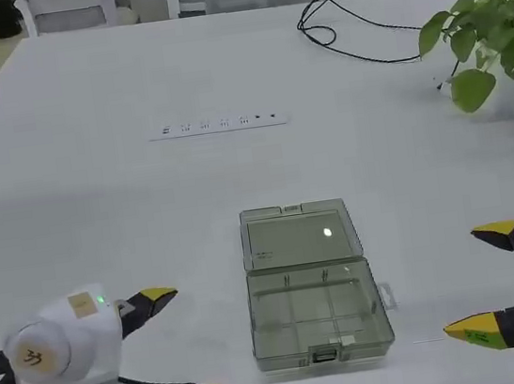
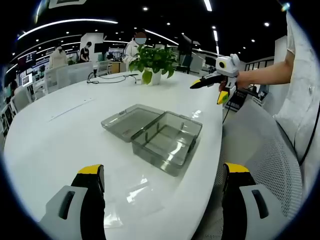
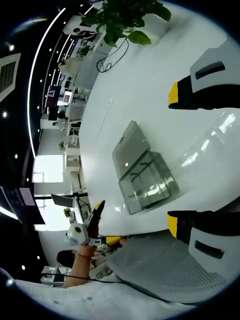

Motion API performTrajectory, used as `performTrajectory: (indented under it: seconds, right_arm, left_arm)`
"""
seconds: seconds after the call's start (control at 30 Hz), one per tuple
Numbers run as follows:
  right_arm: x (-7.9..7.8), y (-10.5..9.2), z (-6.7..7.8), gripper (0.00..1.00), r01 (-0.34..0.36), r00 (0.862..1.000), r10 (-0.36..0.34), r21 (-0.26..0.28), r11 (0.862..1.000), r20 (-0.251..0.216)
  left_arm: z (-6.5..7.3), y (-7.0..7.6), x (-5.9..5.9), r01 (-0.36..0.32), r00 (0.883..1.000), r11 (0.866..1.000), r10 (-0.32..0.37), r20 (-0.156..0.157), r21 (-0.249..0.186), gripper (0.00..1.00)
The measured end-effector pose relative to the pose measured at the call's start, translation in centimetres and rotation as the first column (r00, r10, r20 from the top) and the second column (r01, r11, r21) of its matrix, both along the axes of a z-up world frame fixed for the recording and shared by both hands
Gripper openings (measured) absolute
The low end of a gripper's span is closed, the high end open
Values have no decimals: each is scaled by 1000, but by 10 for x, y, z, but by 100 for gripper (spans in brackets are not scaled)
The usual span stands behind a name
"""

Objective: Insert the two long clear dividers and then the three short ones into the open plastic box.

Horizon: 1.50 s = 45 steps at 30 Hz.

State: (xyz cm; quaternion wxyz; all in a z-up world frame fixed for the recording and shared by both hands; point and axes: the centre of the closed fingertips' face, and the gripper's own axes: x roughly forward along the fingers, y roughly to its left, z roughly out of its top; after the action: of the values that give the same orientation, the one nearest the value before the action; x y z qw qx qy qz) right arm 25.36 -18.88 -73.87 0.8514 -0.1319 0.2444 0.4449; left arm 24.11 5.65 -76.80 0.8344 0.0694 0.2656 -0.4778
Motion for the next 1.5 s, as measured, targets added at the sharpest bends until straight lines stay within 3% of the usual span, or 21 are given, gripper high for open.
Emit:
performTrajectory:
  seconds: [0.47, 0.77, 1.1, 1.5]
  right_arm:
    - [1, 0, -2, 84, 2, 1000, -2, 3, 1000, -2]
    - [1, 1, -2, 84, 0, 1000, 0, 7, 1000, 2]
    - [-1, 2, -1, 84, 3, 1000, -3, 12, 1000, 4]
    - [-3, 0, -1, 83, 11, 1000, -11, 14, 1000, 4]
  left_arm:
    - [5, -4, 1, 10, 1000, 1000, -10, 1, -2, 100]
    - [2, 1, 1, 3, 1000, 1000, -3, -6, 9, 100]
    - [2, 18, 9, -53, 998, 998, 53, -14, 27, 99]
    - [-1, 42, 24, -137, 989, 989, 139, -47, 56, 95]
